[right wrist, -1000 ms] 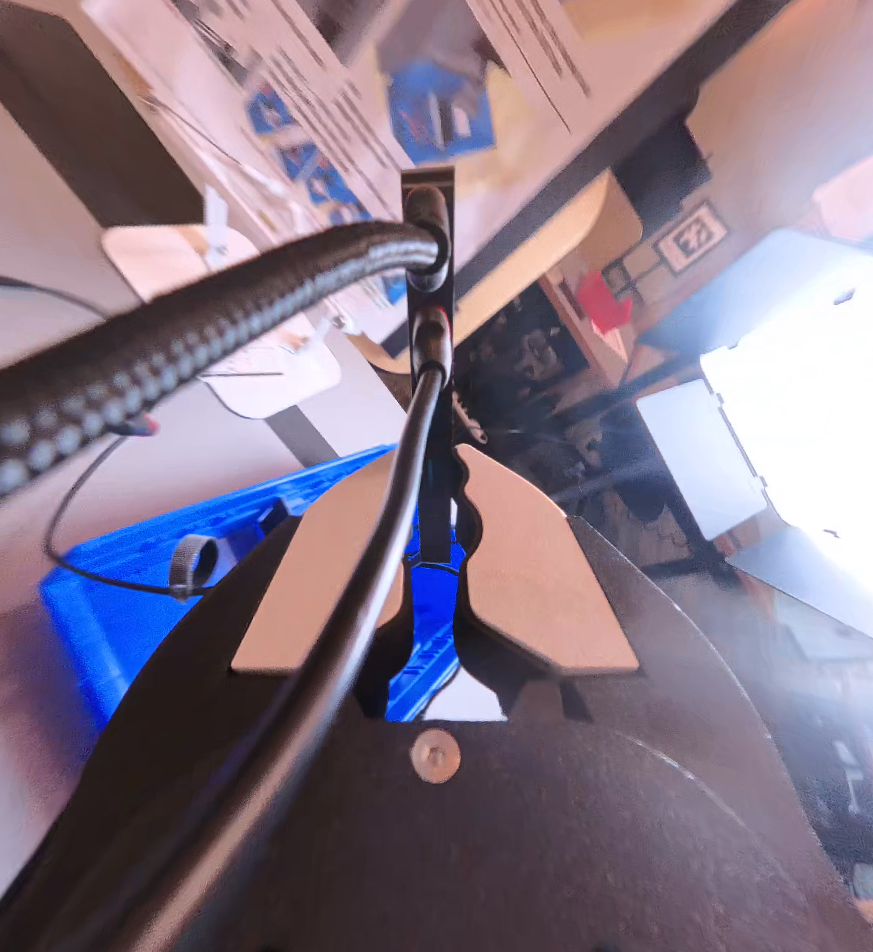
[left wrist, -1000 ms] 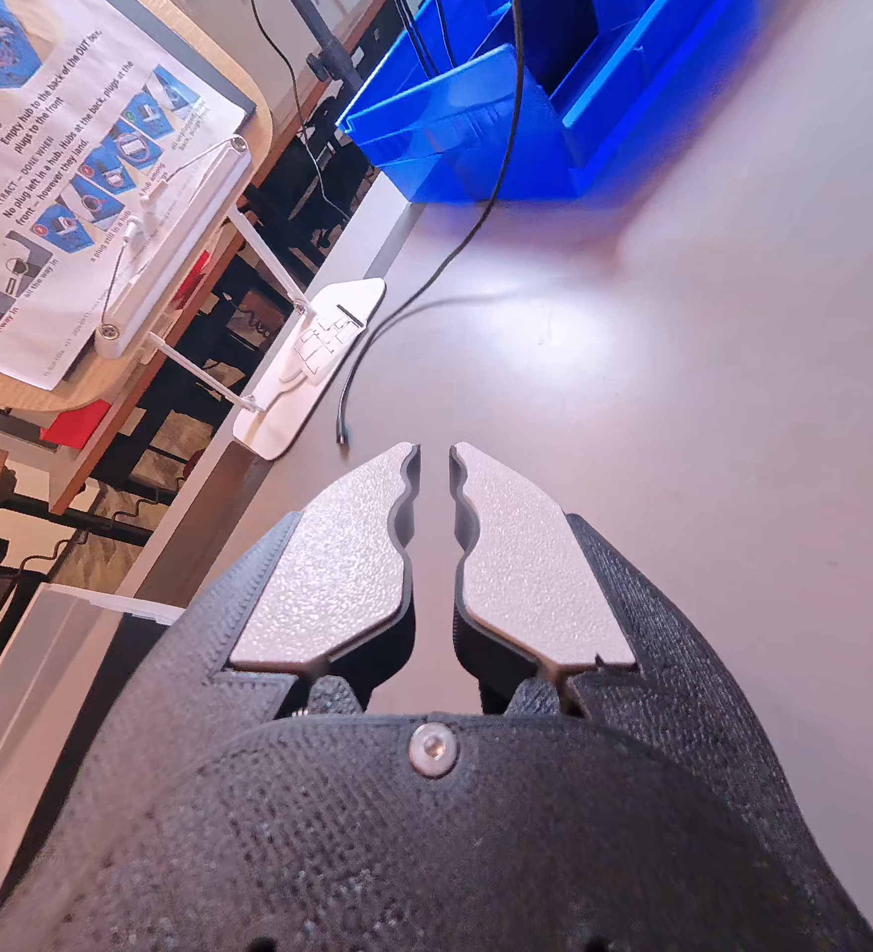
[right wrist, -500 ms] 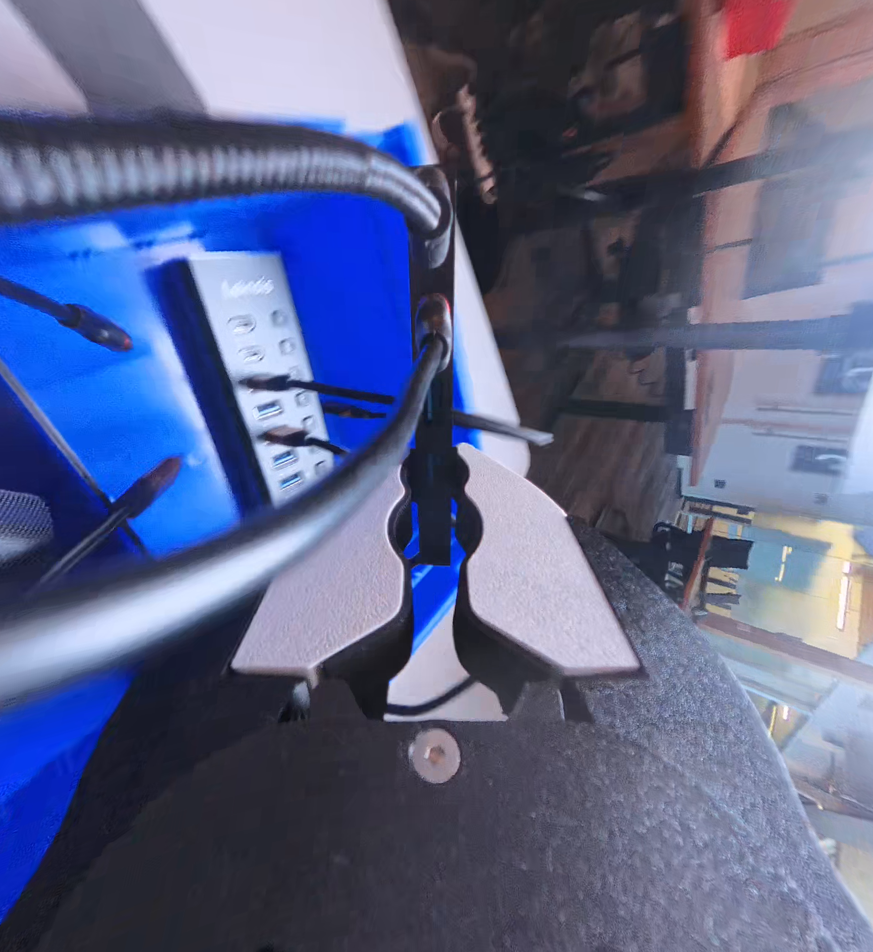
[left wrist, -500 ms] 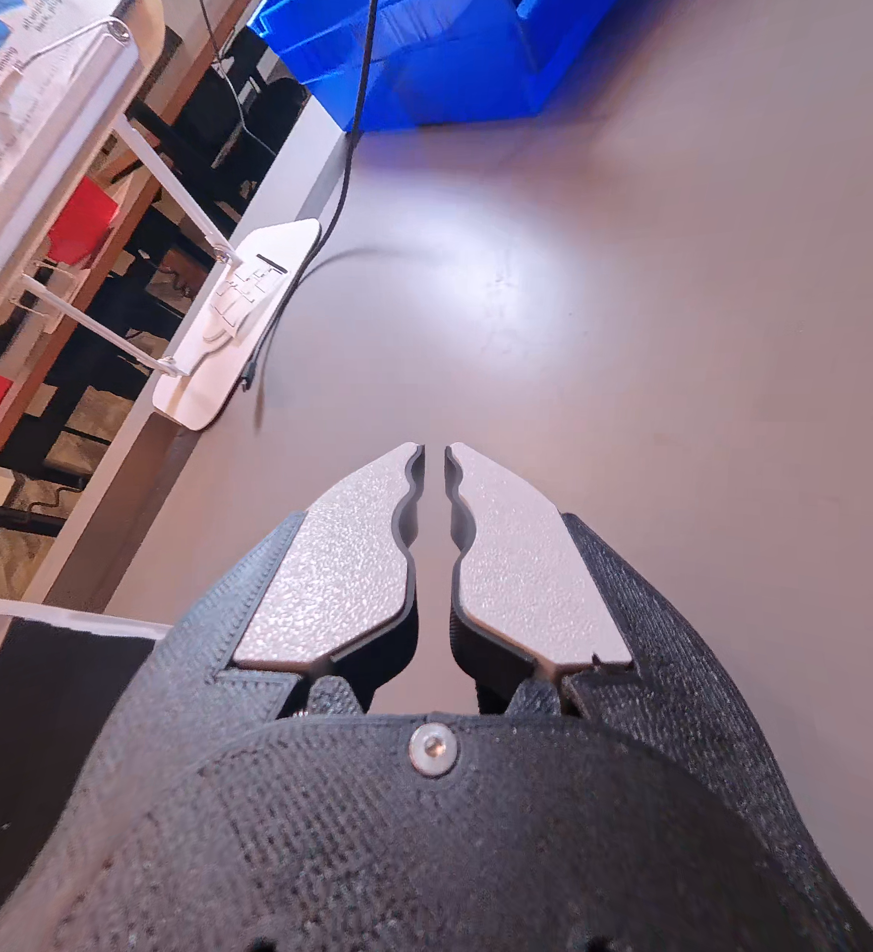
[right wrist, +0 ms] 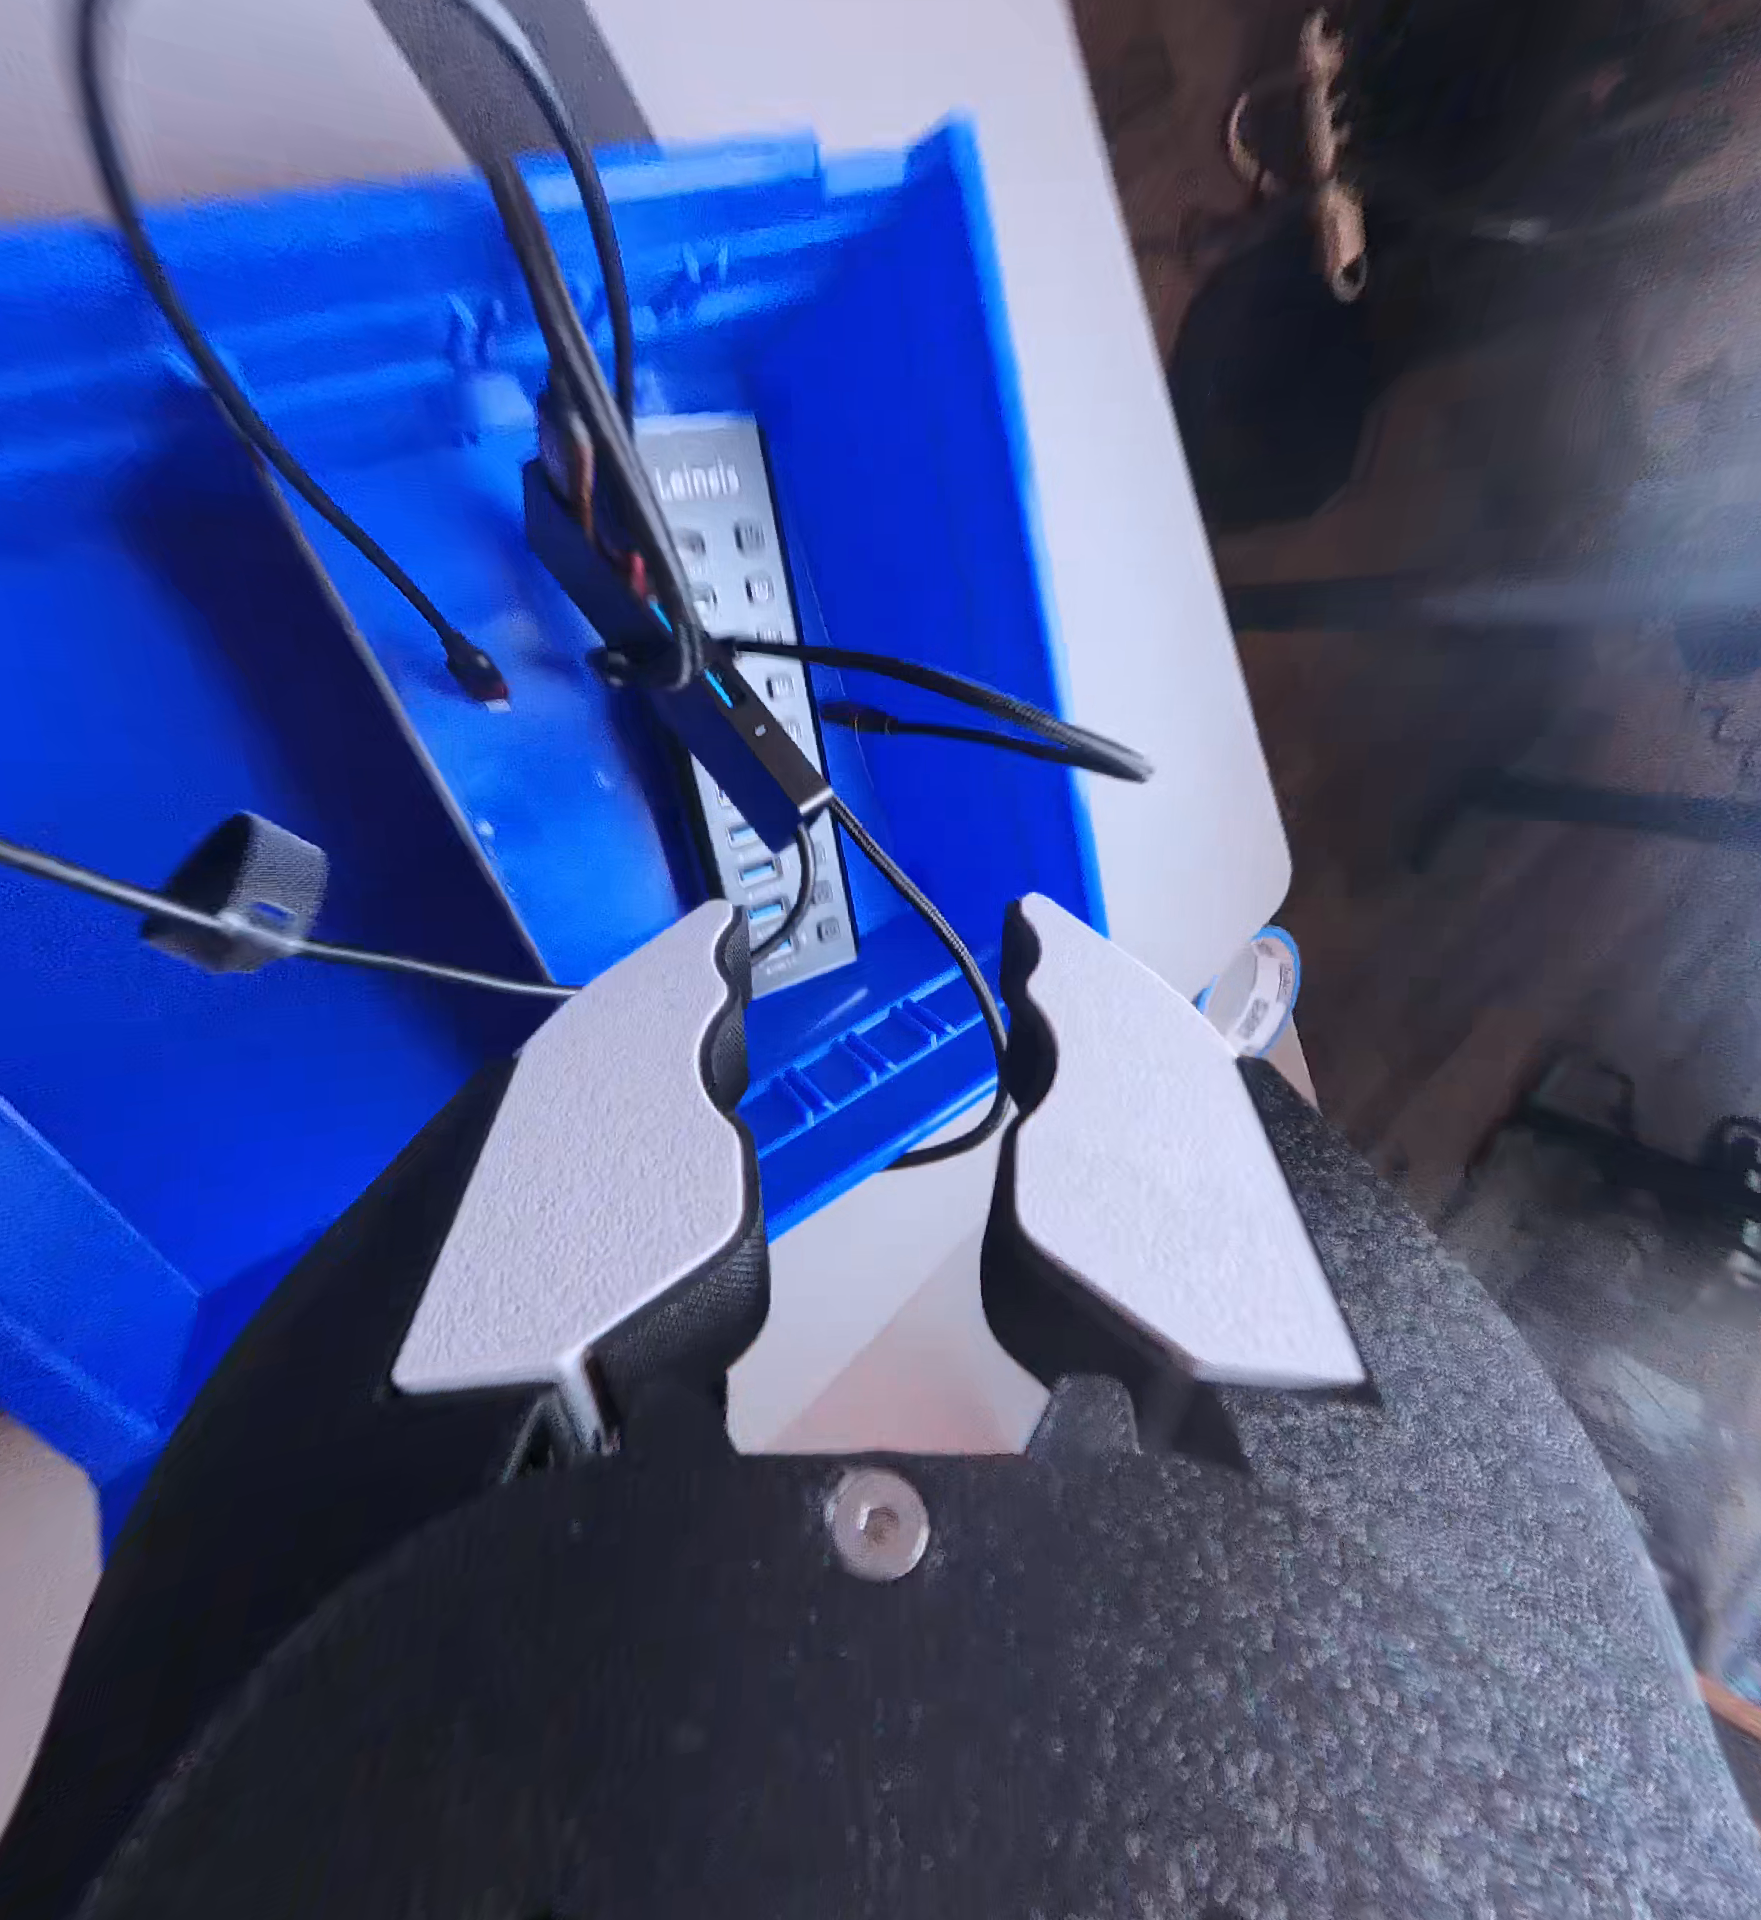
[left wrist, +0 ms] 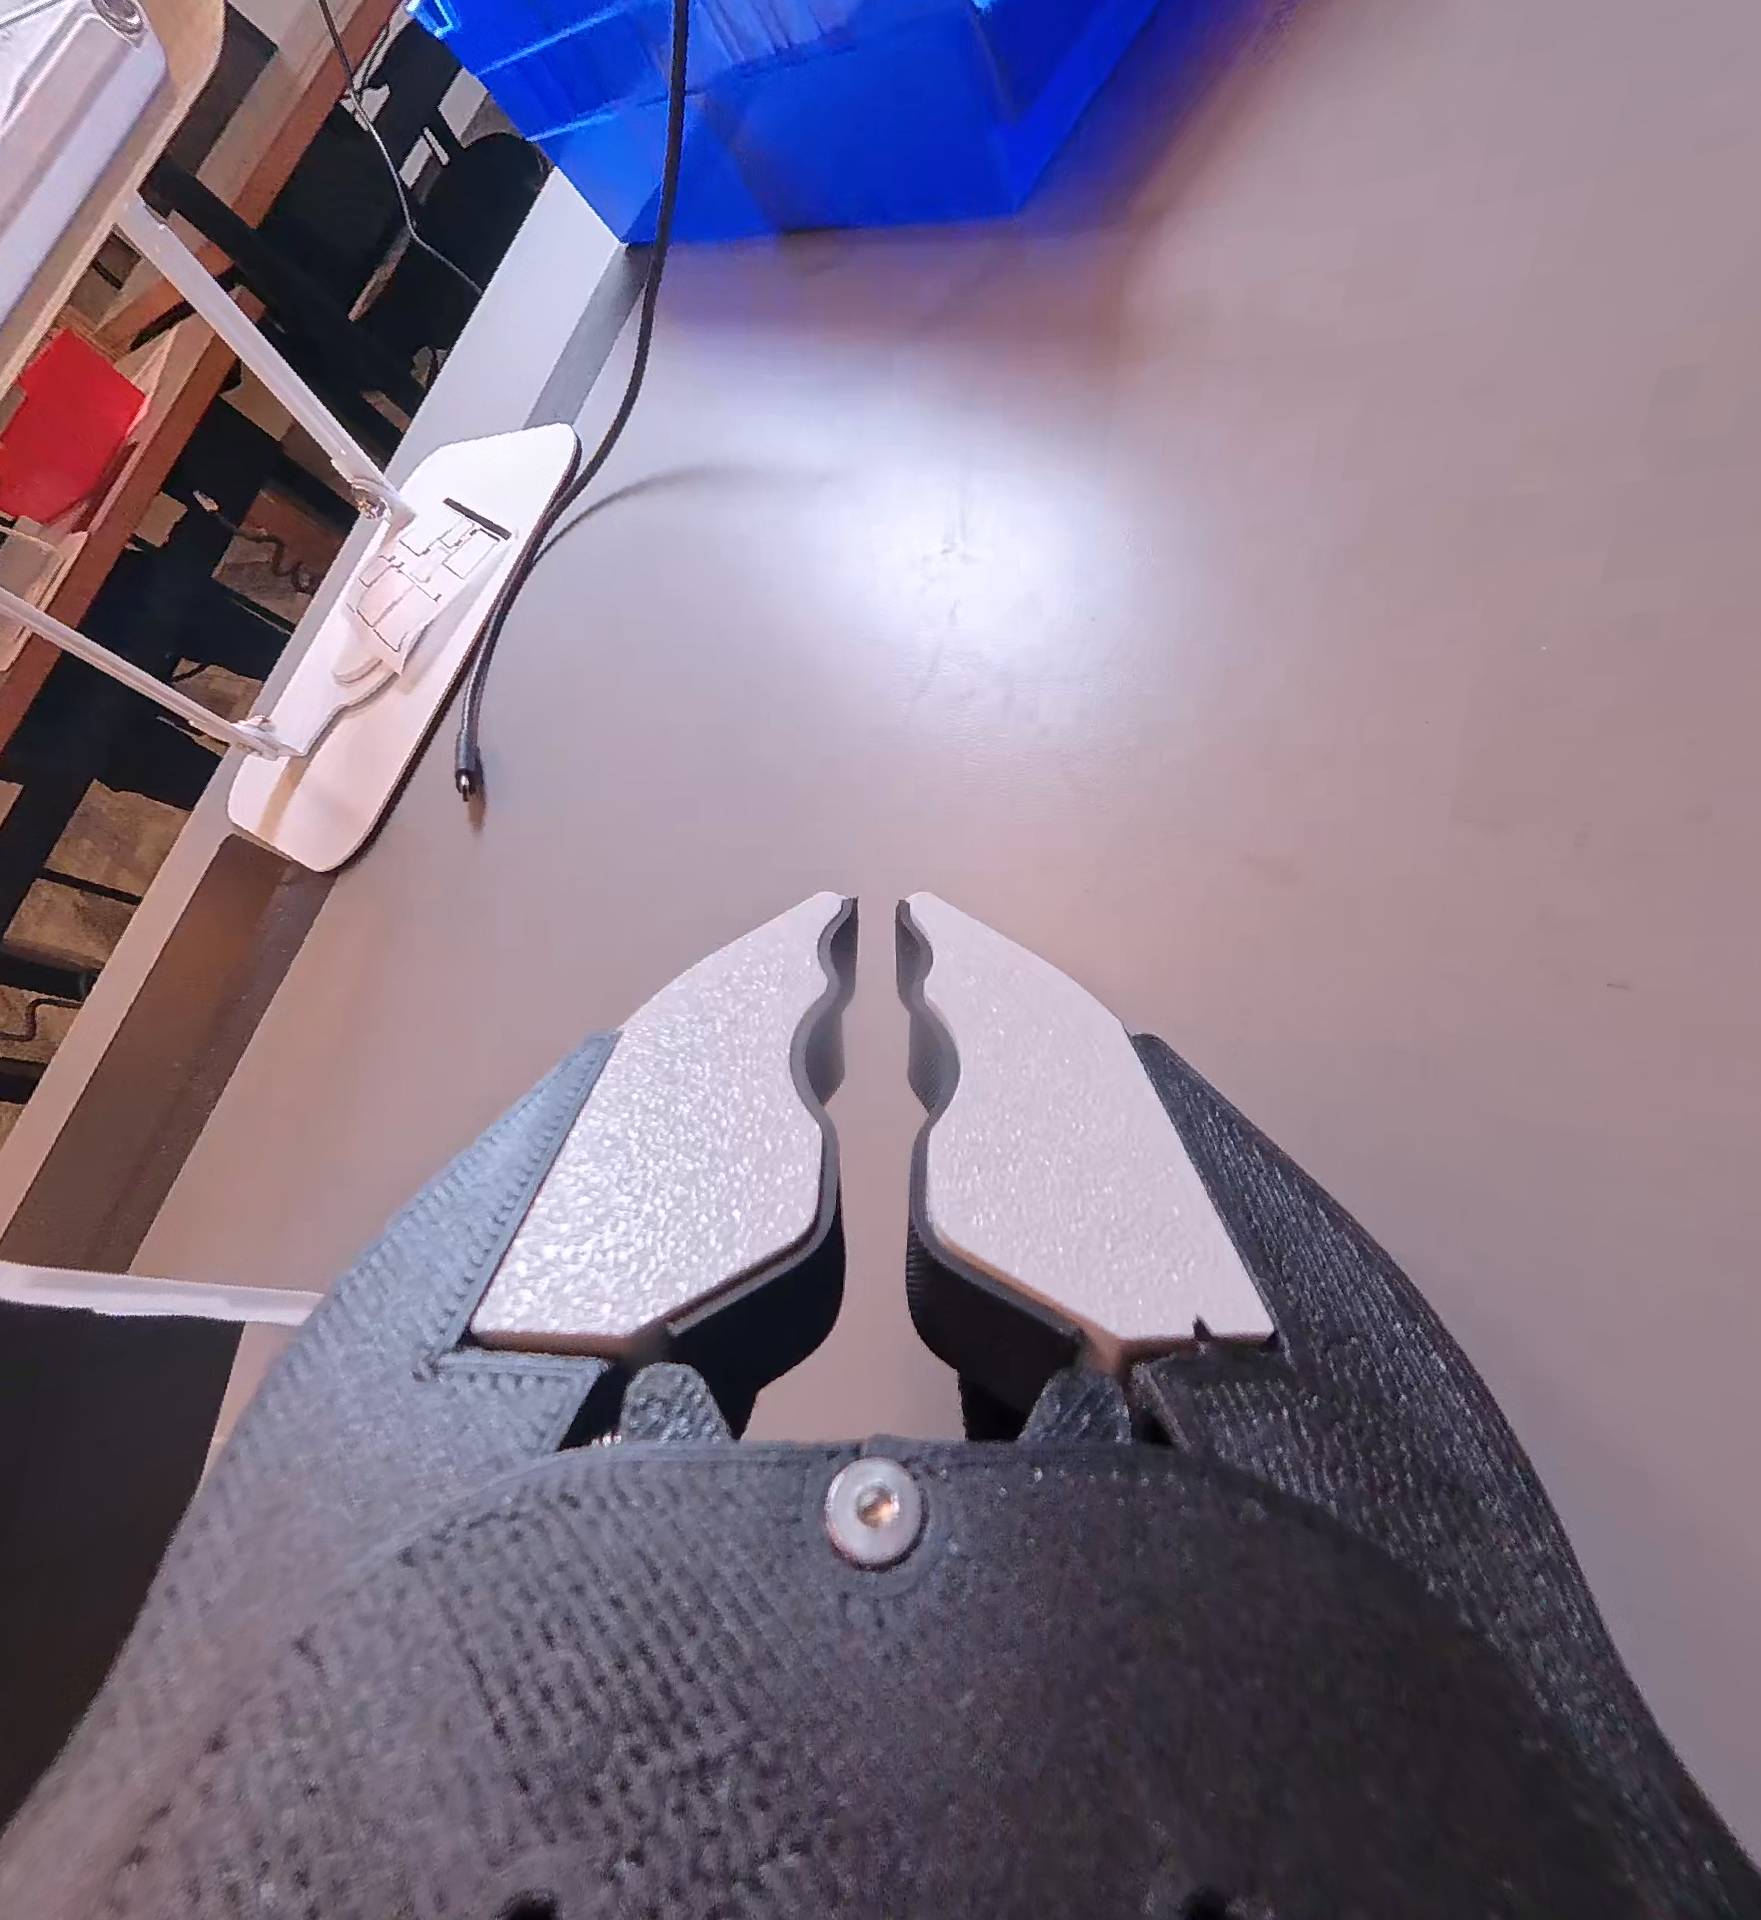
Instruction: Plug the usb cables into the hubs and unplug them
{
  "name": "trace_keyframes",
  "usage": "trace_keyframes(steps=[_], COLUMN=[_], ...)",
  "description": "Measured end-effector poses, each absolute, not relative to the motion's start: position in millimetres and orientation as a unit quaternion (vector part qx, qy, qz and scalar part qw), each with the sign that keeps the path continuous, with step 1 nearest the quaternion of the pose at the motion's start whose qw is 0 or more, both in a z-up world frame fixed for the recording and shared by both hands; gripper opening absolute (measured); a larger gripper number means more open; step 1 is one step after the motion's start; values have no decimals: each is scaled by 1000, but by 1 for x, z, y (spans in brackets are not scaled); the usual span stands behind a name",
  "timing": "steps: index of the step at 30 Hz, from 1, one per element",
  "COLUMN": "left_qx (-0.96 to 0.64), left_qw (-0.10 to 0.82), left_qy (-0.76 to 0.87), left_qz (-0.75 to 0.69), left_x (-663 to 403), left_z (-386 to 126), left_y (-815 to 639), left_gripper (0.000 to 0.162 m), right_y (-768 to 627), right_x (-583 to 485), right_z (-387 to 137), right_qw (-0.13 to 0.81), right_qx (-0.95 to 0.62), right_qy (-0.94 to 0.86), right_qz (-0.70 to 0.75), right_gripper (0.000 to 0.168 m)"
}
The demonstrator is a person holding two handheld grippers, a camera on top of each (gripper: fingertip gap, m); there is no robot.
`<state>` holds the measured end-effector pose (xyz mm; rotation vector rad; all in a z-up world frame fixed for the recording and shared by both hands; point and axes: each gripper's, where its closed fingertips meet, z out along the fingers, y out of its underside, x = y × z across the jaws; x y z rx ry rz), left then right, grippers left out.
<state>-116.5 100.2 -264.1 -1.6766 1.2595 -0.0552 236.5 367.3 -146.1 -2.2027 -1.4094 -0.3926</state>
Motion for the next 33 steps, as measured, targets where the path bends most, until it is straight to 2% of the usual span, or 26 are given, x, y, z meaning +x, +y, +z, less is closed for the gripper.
trace_keyframes(steps=[4, 10, 12, 15, 16, 18, 20, 23, 26, 30, 33], left_qx=[-690, -691, -691, -691, -691, -691, -688, -686, -686, -684, -684], left_qw=[501, 488, 485, 484, 483, 481, 483, 483, 482, 487, 489], left_qy=[521, 531, 535, 537, 537, 538, 540, 542, 542, 540, 540], left_qz=[-30, -39, -37, -32, -32, -32, -35, -46, -54, -53, -48], left_x=[-115, -109, -108, -108, -109, -109, -108, -107, -105, -105, -106], left_z=[-261, -269, -271, -273, -274, -274, -273, -272, -272, -269, -268], left_y=[98, 95, 94, 92, 92, 91, 90, 89, 88, 88, 89], left_gripper=[7, 7, 7, 6, 6, 6, 6, 6, 6, 6, 6], right_y=[316, 230, 229, 261, 270, 277, 277, 286, 302, 319, 338], right_x=[175, 70, 49, 61, 67, 70, 69, 86, 131, 200, 246], right_z=[-108, -169, -194, -223, -228, -228, -208, -147, -81, -37, -36], right_qw=[353, 276, 229, 136, 111, 92, 116, 195, 252, 244, 204], right_qx=[-751, -687, -688, -687, -683, -677, -687, -704, -701, -694, -682], right_qy=[-557, -672, -688, -681, -677, -678, -675, -644, -606, -566, -544], right_qz=[-43, 18, -27, -212, -253, -271, -243, -227, -281, -372, -445], right_gripper=[46, 46, 46, 49, 35, 20, 5, 4, 5, 4, 4])
